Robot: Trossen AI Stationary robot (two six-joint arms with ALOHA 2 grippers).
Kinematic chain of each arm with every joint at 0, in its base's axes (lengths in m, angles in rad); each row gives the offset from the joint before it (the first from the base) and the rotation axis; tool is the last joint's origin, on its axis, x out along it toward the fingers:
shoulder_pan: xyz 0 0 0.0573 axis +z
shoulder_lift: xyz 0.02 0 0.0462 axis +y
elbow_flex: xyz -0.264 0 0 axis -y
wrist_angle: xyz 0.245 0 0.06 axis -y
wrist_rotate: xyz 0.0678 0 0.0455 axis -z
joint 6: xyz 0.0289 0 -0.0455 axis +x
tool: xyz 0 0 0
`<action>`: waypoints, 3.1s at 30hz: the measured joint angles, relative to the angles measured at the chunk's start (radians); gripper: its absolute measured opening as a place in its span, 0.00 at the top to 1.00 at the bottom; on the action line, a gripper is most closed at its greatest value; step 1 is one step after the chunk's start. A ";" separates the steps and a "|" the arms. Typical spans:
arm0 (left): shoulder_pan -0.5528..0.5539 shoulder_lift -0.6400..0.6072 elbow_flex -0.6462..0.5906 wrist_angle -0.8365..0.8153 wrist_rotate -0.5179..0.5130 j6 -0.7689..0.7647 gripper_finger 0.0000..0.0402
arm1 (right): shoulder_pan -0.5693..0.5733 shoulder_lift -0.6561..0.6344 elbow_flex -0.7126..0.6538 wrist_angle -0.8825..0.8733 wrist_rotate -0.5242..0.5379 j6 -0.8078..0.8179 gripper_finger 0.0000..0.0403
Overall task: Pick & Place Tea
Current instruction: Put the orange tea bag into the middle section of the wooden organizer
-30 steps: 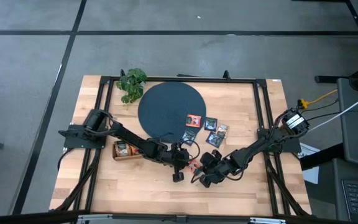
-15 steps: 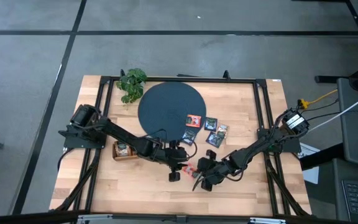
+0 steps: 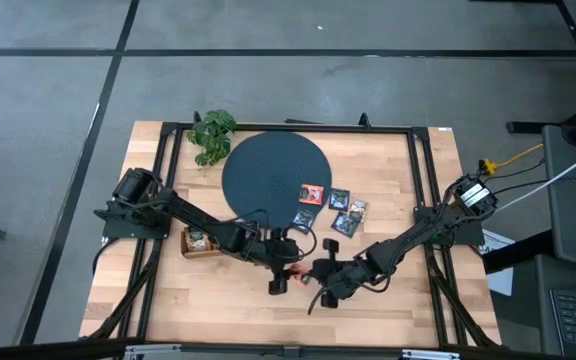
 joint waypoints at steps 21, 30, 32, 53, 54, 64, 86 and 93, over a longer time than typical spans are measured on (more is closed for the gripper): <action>0.000 -0.001 0.001 -0.028 0.038 -0.018 0.97 | 0.000 -0.001 0.011 -0.007 0.079 -0.001 0.89; -0.038 -0.052 -0.076 0.013 -0.022 -0.052 0.97 | 0.019 -0.001 -0.009 -0.169 0.123 0.245 0.72; -0.045 -0.103 -0.154 0.095 -0.063 -0.067 0.97 | 0.035 -0.001 -0.030 -0.134 0.154 0.254 0.70; -0.057 -0.251 -0.612 1.317 -0.264 0.278 0.97 | -0.076 -0.001 -0.094 0.675 0.187 -0.143 0.68; -0.057 -0.251 -0.612 1.330 -0.257 0.303 0.97 | -0.084 -0.001 -0.094 0.698 0.180 -0.160 0.68; -0.057 -0.251 -0.612 1.401 -0.199 0.446 0.97 | -0.126 -0.001 -0.094 0.895 0.102 -0.296 0.68; -0.057 -0.251 -0.612 1.433 -0.188 0.490 0.95 | -0.126 -0.001 -0.094 0.988 0.087 -0.407 0.98; -0.057 -0.250 -0.612 1.336 -0.188 0.399 0.90 | -0.126 -0.001 -0.093 0.824 0.047 -0.303 0.99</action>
